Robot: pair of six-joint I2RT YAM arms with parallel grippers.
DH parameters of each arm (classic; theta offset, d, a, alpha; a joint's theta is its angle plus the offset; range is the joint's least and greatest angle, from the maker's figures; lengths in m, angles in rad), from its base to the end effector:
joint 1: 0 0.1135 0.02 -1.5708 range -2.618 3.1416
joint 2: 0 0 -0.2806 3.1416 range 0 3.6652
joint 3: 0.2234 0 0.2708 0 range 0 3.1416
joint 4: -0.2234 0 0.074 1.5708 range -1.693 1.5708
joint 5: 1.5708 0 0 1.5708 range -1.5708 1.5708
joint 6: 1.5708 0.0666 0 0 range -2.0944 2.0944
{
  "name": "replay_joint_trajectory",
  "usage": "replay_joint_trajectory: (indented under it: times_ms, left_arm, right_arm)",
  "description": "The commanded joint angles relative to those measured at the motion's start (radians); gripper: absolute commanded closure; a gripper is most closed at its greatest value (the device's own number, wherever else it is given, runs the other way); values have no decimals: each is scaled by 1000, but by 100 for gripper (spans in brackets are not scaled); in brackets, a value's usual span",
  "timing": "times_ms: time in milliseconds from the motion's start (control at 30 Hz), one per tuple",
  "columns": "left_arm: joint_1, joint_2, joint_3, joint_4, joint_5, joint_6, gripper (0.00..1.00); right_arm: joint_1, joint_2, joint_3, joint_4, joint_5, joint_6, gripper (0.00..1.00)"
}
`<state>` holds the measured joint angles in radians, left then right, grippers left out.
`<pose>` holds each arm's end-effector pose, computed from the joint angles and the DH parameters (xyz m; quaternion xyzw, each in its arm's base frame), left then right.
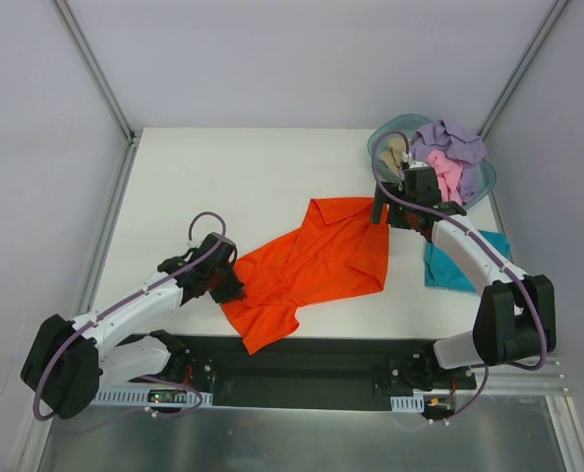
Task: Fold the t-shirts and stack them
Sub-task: Flatten out the tshirt
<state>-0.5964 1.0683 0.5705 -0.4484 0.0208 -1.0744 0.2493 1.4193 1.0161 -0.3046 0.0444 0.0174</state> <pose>0.1876 -0.1291 0.1720 -0.2222 0.9253 -0.2345 0.1988 0.3407 0.0837 0.2511 -0.0958 0.9031 0.0356 0.4171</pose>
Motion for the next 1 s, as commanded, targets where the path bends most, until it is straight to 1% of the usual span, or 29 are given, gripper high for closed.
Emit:
replay_joint_trajectory:
  times_ms: [0,133,167,233,300,367,467,633,667,700,733,800,833,900,933,967]
  left_arm:
    - [-6,-13,46,5,31,40,100]
    - [-6,-73,49,2,-10,64,100]
    - [-5,-83,45,2,-48,64,100]
    - [16,-102,42,1,-65,65,100]
    - [44,-110,49,1,-64,77,100]
    - [84,-122,64,1,-64,88,100]
    - [130,-139,98,1,-79,123,100]
    - [204,-160,123,1,-73,175,100]
    - [216,-165,126,1,-73,182,100]
    - [219,-166,126,1,-70,191,100]
    - [222,-168,126,1,-67,194,100]
    - [225,-169,121,1,-65,197,100]
    - [225,-171,120,1,-61,195,100]
    - [227,-174,114,1,-58,194,100]
    - [228,-174,114,1,-58,194,100]
    - [228,-176,111,1,-59,194,100]
  right_arm:
    - [5,-23,18,-21,-6,-11,3]
    - [11,-36,13,-13,-29,-49,3]
    - [18,-39,9,-10,-35,-62,3]
    - [65,-49,13,-11,-28,-121,2]
    - [123,-42,35,-21,-11,-155,2]
    - [156,-22,74,-42,-9,-178,2]
    - [200,45,119,-65,-35,-175,1]
    - [265,202,295,-123,-35,-185,1]
    - [269,272,326,-137,-34,-186,3]
    - [280,306,367,-154,-35,-191,4]
    - [283,350,436,-187,-35,-195,7]
    - [288,464,516,-235,-35,-215,13]
    - [288,496,583,-273,-34,-220,18]
    - [292,573,627,-298,-6,-223,21]
    - [295,590,644,-310,1,-226,25]
    - [294,610,671,-312,9,-227,27]
